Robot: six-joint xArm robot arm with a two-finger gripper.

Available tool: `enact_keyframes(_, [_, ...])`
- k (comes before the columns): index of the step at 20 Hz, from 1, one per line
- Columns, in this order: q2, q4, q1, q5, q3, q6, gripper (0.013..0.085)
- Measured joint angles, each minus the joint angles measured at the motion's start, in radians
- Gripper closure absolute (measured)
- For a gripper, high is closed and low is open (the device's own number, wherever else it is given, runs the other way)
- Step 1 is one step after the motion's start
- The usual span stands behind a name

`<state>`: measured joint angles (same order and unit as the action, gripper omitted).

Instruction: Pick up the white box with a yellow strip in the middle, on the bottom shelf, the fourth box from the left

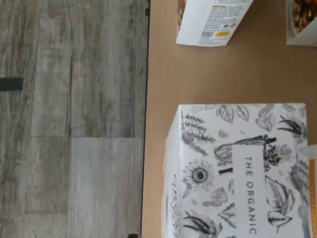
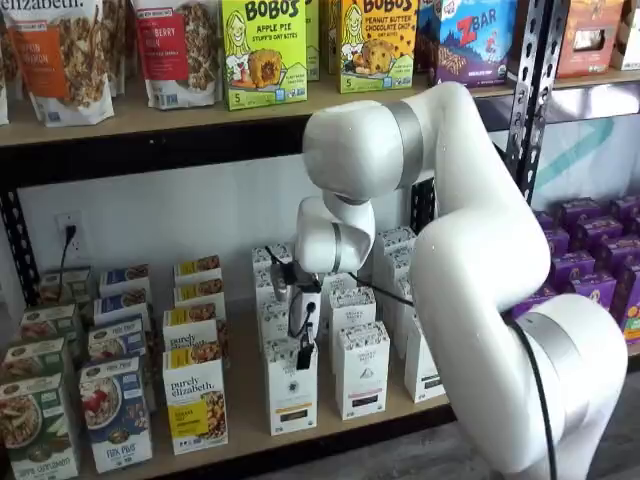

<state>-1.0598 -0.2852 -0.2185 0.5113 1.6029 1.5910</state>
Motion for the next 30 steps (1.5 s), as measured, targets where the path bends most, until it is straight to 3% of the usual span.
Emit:
enact_keyframes(17, [-0.058, 0.053, 0.020, 0.066, 0.087, -0.030, 0.0130])
enact_keyframes(30, [-0.099, 0.062, -0.002, 0.071, 0.132, -0.060, 0.0130])
